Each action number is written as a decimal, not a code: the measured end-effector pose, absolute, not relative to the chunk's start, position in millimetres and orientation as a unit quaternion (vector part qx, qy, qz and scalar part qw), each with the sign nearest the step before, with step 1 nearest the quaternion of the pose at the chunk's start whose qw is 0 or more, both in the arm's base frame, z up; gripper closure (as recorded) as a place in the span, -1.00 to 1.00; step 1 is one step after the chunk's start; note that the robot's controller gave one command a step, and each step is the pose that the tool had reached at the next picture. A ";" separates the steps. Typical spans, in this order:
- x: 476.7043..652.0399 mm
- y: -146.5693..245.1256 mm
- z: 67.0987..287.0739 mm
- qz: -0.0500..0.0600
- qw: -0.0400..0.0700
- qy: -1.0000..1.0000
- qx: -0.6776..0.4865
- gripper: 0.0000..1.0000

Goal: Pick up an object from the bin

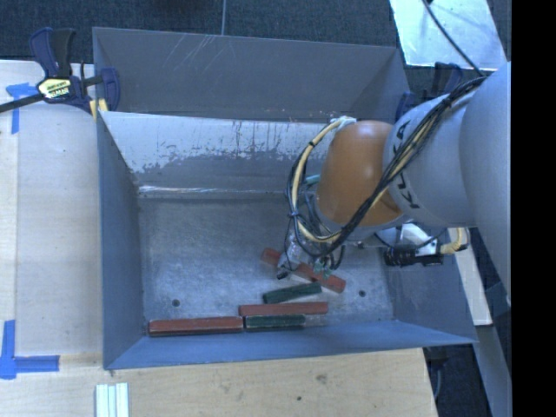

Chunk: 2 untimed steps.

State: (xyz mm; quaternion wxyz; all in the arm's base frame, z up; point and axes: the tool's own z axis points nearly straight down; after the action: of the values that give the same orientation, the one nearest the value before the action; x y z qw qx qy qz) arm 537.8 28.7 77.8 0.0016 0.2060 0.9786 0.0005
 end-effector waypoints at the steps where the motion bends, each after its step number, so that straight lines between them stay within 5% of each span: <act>1: 537.9 30.6 199.9 0.001 0.005 0.984 0.178 1.00; 2: 574.7 50.2 187.1 0.001 0.003 0.980 0.199 1.00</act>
Offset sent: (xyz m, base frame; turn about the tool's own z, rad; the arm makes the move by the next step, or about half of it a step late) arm -0.0024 0.0025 0.1168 -0.0571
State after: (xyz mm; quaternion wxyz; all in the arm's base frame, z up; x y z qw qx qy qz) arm 574.7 50.2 187.1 0.0027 0.1990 0.9800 0.0007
